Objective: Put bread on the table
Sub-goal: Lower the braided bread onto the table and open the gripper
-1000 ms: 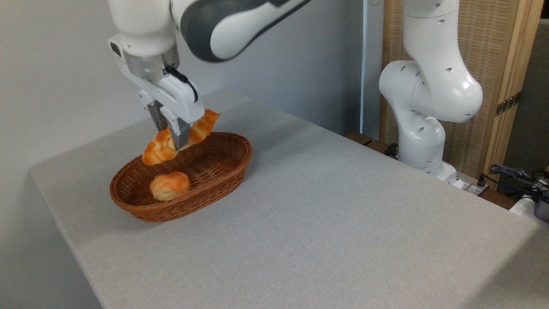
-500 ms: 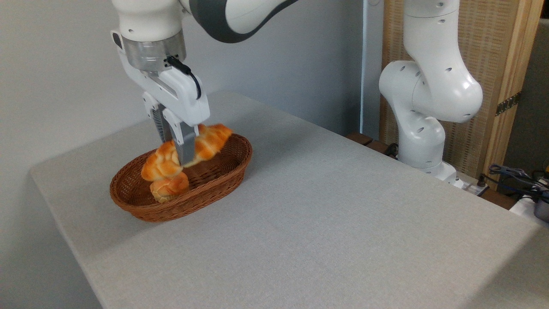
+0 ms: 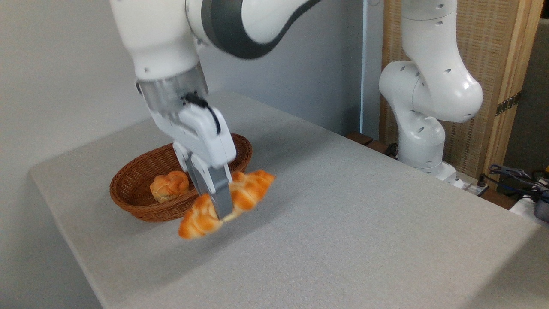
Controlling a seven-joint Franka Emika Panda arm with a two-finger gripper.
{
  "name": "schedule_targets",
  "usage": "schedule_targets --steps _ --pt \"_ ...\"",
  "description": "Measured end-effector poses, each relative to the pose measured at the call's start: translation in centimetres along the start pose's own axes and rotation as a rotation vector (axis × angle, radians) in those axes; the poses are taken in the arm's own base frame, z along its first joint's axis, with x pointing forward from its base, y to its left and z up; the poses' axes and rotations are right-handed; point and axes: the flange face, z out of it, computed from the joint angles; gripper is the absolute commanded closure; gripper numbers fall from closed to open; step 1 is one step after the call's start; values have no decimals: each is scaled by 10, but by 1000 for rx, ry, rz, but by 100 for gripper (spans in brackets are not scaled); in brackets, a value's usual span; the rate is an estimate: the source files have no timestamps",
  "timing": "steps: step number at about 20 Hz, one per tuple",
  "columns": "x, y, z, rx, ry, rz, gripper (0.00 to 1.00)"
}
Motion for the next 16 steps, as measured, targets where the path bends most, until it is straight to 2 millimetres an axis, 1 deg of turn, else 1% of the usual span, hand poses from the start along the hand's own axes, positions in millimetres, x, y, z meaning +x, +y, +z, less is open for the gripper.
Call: schedule_targets --steps 1,2,5,7,10,16 --pt "3 -2 12 -4 -22 5 0" --pt "6 -3 19 -6 -31 8 0" --pt "23 -9 54 -12 -42 24 0" --pt "29 -9 64 -15 -44 30 0" --pt "32 -9 67 -13 -42 34 0" --pt "35 -5 60 -4 -31 41 0"
